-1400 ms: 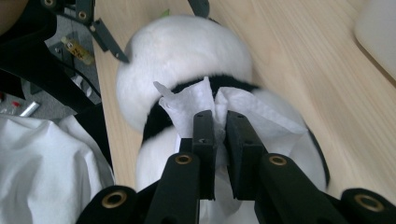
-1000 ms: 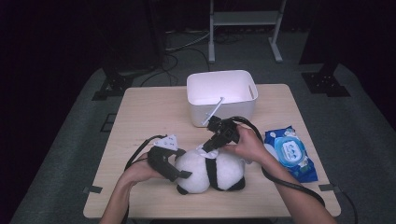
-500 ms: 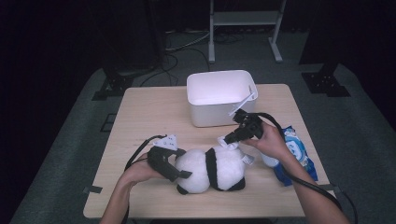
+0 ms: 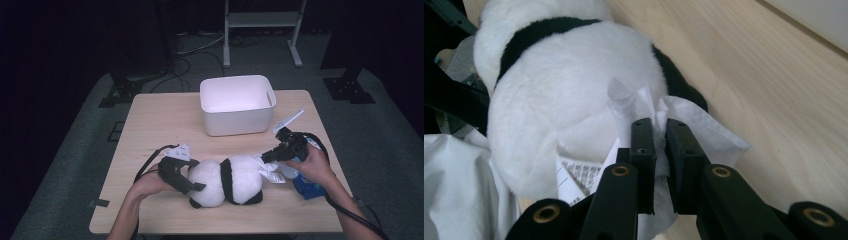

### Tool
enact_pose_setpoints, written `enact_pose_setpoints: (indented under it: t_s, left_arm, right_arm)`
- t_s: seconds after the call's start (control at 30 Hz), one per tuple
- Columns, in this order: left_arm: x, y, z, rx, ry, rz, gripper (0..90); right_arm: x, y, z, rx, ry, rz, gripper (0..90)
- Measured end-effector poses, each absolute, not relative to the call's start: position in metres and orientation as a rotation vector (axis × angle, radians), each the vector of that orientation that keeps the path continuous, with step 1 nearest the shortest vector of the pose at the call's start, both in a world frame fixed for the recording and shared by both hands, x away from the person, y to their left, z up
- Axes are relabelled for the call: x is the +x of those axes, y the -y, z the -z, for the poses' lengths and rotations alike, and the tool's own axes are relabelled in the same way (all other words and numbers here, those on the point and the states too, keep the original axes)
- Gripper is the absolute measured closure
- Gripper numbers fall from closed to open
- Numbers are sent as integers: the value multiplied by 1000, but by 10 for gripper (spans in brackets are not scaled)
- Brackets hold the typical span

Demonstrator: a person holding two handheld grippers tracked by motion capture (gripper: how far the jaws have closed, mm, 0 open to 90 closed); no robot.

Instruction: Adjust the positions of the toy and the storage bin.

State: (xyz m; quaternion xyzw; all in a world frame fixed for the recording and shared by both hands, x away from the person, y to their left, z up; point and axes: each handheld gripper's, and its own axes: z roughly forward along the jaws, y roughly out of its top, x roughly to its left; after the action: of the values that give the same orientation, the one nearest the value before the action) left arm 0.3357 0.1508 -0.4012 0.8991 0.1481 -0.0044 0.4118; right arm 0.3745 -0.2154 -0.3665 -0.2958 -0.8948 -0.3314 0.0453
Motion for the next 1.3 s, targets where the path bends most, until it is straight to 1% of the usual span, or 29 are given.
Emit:
enact_pose_setpoints:
  t_s: [0.17, 0.37, 0.63, 0.87, 1.0, 1.13, 1.3]
  left_arm:
    - [335, -150, 401, 2264, -375, 10, 101]
    - [335, -149, 401, 2263, -374, 9, 99]
    - [335, -148, 401, 2266, -377, 11, 98]
    - [337, -147, 401, 2264, -376, 12, 96]
    - [338, -147, 401, 2263, -375, 14, 96]
    - [338, -147, 400, 2253, -375, 19, 95]
    - [338, -148, 398, 2244, -362, 29, 95]
  right_arm:
    - [363, 214, 362, -863, 2735, 1040, 818]
    - [354, 199, 350, -787, 2757, 1066, 818]
    - [349, 155, 340, -643, 2795, 1045, 818]
    - [349, 109, 343, -504, 2839, 956, 817]
    - [348, 91, 345, -453, 2873, 901, 817]
    - [348, 92, 346, -460, 2894, 876, 820]
    - [349, 109, 350, -511, 2872, 894, 821]
